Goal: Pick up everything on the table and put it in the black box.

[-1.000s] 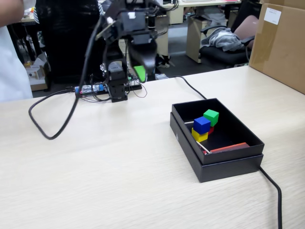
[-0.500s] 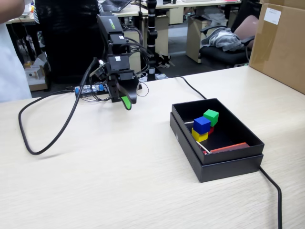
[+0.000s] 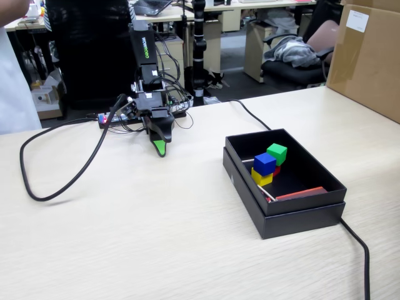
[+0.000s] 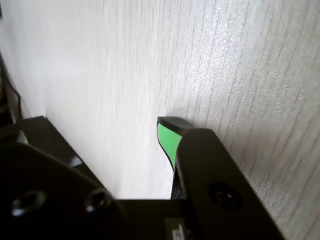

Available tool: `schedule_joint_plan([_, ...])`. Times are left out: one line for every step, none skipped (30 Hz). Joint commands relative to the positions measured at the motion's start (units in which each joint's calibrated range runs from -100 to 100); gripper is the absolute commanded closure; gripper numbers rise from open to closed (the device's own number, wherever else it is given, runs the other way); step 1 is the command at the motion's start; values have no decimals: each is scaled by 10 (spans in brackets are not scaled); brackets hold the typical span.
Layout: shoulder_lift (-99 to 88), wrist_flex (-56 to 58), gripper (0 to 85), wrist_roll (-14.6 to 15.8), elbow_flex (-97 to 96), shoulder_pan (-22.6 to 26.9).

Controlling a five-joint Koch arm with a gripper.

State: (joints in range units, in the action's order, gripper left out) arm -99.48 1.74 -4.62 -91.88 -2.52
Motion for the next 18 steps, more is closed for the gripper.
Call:
schedule_joint_plan([5,-31,359,-7,-49,-3])
schedule_joint_plan([5,-31,366,-7,-49,-4])
schedule_joint_plan([5,-31,370,-6,-50,-5])
schedule_joint_plan([5,-31,370,-7,-50,-5])
schedule_joint_plan([5,-30,368,-7,-50,-4])
schedule_joint_plan([5,-30,368,-7,-50,-4])
schedule_joint_plan([5,-30,368,-7,-50,-4])
schedule_joint_plan([5,-30,368,-7,-50,-4])
schedule_joint_plan([5,-30,368,-8,-50,-5])
schedule_joint_plan([5,-30,368,-8,-50,-4])
schedule_joint_plan([5,-30,368,-8,-50,-5])
schedule_joint_plan([5,-30,368,-8,-50,-4])
schedule_joint_plan([5,-30,368,-8,-50,-5])
schedule_joint_plan([5,-30,368,-8,-50,-5])
schedule_joint_plan([5,-30,368,-8,-50,-4])
schedule_joint_plan([5,-30,368,-8,-50,-5])
schedule_joint_plan([5,-30,368,-8,-50,-5])
schedule_joint_plan([5,-30,368,-8,-50,-5])
